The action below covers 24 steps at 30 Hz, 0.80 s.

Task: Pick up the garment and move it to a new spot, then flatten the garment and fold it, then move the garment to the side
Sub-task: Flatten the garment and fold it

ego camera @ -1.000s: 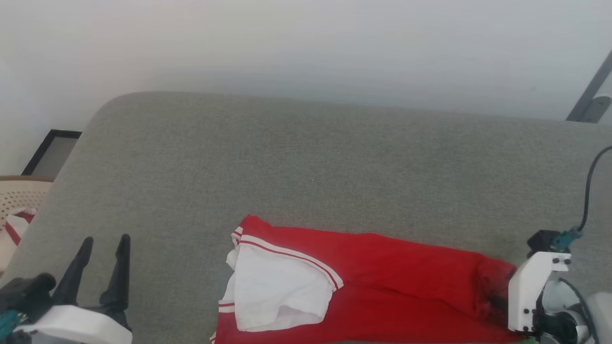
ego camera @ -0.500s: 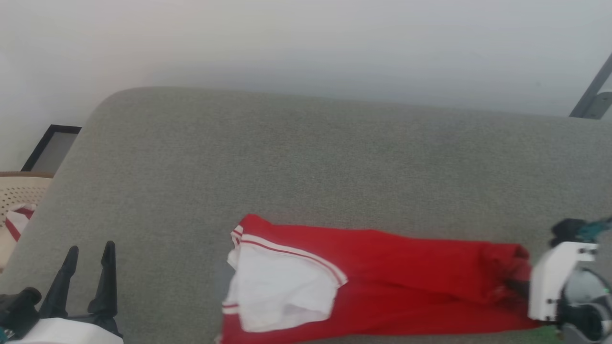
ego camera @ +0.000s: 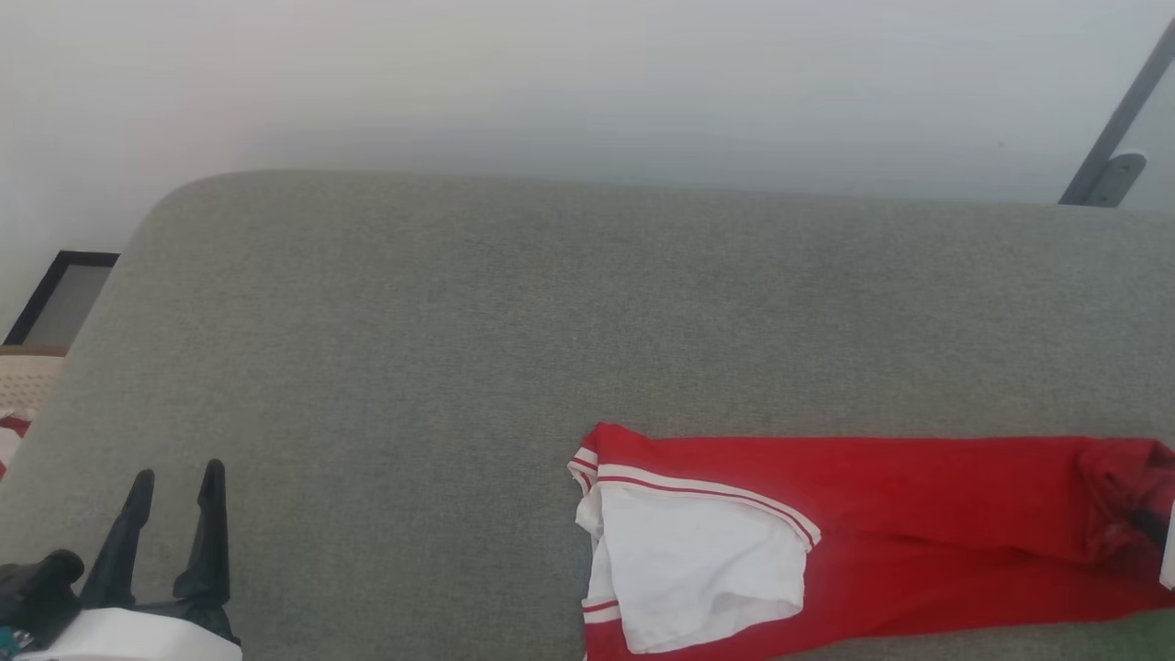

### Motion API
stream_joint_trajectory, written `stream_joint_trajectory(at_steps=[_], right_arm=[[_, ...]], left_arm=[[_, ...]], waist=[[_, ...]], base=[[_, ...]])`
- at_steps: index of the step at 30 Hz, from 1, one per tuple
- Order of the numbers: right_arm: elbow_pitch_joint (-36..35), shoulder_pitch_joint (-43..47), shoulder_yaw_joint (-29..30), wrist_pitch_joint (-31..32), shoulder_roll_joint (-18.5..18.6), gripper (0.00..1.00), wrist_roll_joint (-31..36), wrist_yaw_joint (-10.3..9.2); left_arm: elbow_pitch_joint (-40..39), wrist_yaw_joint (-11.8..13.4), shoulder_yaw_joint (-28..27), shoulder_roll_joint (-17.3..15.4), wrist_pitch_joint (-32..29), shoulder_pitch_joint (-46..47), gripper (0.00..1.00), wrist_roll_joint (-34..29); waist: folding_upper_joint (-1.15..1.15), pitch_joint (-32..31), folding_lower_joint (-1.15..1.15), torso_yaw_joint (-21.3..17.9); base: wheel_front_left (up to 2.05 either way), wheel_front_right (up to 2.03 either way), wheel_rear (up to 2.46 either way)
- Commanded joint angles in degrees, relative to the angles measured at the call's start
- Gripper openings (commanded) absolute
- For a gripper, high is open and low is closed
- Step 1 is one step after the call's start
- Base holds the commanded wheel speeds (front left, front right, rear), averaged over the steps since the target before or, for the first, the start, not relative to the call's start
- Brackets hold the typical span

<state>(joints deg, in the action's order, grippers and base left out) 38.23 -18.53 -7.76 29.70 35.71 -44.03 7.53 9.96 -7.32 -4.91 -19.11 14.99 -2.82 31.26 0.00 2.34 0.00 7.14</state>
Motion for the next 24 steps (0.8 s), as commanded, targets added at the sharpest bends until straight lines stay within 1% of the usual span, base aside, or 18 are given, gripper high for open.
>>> stream_joint_trajectory(at_steps=[1, 3, 6, 9, 13, 14, 17, 20, 24], right_arm=[[-0.2, -0.5, -0.2, -0.2, 0.2, 0.00, 0.2, -0.09], [-1.3, -0.2, -0.8, 0.1, 0.5, 0.00, 0.3, -0.09], [-4.5, 0.5, -1.5, 0.1, -0.7, 0.00, -0.6, -0.09], [-9.4, 1.7, -2.7, 0.9, -1.9, 0.00, -2.9, -0.06], [-17.8, 3.2, -5.0, 2.3, -4.0, 0.00, -5.4, -0.06], [-17.8, 3.2, -5.0, 2.3, -4.0, 0.00, -5.4, -0.06], [-23.4, 4.2, -7.4, 3.3, -5.4, 0.00, -6.5, -0.06], [-27.1, 4.4, -10.3, 3.9, -6.8, 0.00, -7.0, -0.06], [-29.2, 3.3, -14.9, 3.9, -9.7, 0.00, -7.1, -0.06]], left_arm=[[-0.3, -0.1, 0.2, -0.2, 0.2, 0.7, 1.00, 0.3], [-0.3, -0.1, 0.4, -0.3, 0.2, 0.5, 1.00, 0.5], [-0.4, -0.1, 0.5, -0.5, 0.2, 0.3, 1.00, 0.5], [-0.5, -0.1, 0.6, -0.5, 0.2, 0.1, 1.00, 0.6], [-0.5, -0.1, 0.9, -0.6, 0.2, -0.1, 1.00, 0.6], [-0.5, -0.1, 0.9, -0.6, 0.2, -0.1, 1.00, 0.6], [-0.5, -0.1, 1.6, -0.7, 0.2, 0.2, 1.00, 0.7], [-0.4, -0.1, 2.2, -0.7, 0.2, 0.7, 1.00, 0.9], [0.0, -0.1, 3.5, -0.8, 0.2, 1.3, 1.00, 1.0]], waist=[[0.00, -0.1, 0.00, -0.3], [0.00, -0.2, 0.00, -0.5], [0.00, -0.6, 0.00, -0.8], [0.00, -1.1, 0.00, -1.0], [0.00, -1.6, 0.00, -1.0], [0.00, -1.6, 0.00, -1.0], [0.00, -1.9, 0.00, -0.6], [0.00, -2.3, 0.00, 0.2], [0.00, -2.7, 0.00, 1.3]], base=[[0.00, 0.00, 0.00], [0.00, 0.00, 0.00], [0.00, 0.00, 0.00], [0.00, 0.00, 0.00], [0.00, 0.00, 0.00], [0.00, 0.00, 0.00], [0.00, 0.00, 0.00], [0.00, 0.00, 0.00], [0.00, 0.00, 0.00]])
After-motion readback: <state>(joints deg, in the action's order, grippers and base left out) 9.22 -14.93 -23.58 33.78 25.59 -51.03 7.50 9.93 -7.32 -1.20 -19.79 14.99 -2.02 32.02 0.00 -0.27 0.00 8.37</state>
